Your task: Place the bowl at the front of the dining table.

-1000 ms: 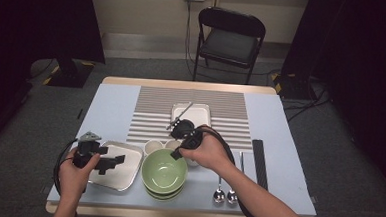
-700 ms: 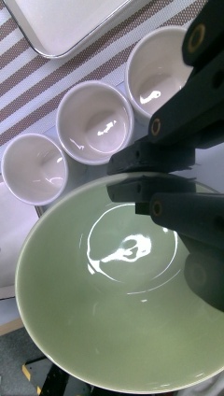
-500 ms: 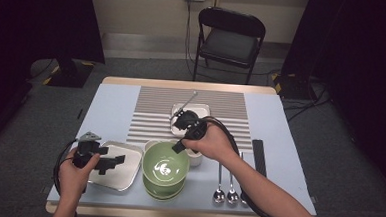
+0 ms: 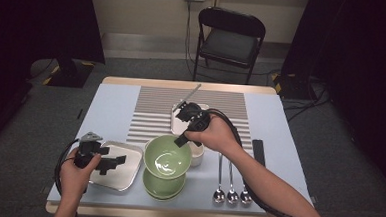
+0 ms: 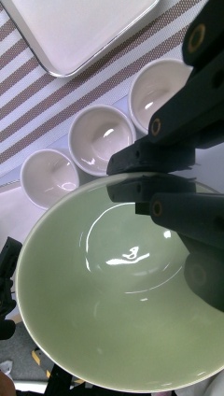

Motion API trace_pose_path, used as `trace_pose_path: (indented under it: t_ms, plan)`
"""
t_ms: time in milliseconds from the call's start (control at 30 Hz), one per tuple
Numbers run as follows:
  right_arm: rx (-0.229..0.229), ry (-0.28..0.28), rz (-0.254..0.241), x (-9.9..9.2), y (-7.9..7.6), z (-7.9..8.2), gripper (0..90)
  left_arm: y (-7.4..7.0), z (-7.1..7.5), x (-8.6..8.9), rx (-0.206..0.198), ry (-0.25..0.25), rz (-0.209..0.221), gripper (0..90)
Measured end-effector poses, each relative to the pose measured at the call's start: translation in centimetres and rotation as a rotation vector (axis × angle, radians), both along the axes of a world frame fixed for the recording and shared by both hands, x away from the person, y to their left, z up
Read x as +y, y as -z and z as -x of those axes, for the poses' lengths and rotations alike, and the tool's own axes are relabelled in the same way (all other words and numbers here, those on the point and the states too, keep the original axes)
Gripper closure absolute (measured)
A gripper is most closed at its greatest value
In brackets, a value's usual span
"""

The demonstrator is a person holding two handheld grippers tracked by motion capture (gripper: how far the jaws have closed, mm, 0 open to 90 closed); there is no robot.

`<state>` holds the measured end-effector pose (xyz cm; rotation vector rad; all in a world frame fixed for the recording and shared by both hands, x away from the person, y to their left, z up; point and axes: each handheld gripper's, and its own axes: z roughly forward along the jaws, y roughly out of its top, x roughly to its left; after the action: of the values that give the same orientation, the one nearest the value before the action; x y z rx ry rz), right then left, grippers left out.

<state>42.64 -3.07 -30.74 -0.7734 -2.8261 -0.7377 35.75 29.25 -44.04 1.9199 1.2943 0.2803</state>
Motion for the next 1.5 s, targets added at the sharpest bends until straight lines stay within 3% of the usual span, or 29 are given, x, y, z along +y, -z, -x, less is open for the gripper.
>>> trace_pose_path:
  t_ms: [733, 1500]
  plan:
    - [0.009, 0.061, -0.022, -1.9, -1.9, -2.0, 86.1, -0.1, 0.2, 0.4, -0.004, -0.009, 0.004, 17.4]
    - [0.0, 0.115, 0.022, -3.1, -1.9, -4.2, 86.0, 0.0, 0.1, 0.3, -0.001, -0.007, 0.009, 17.4]
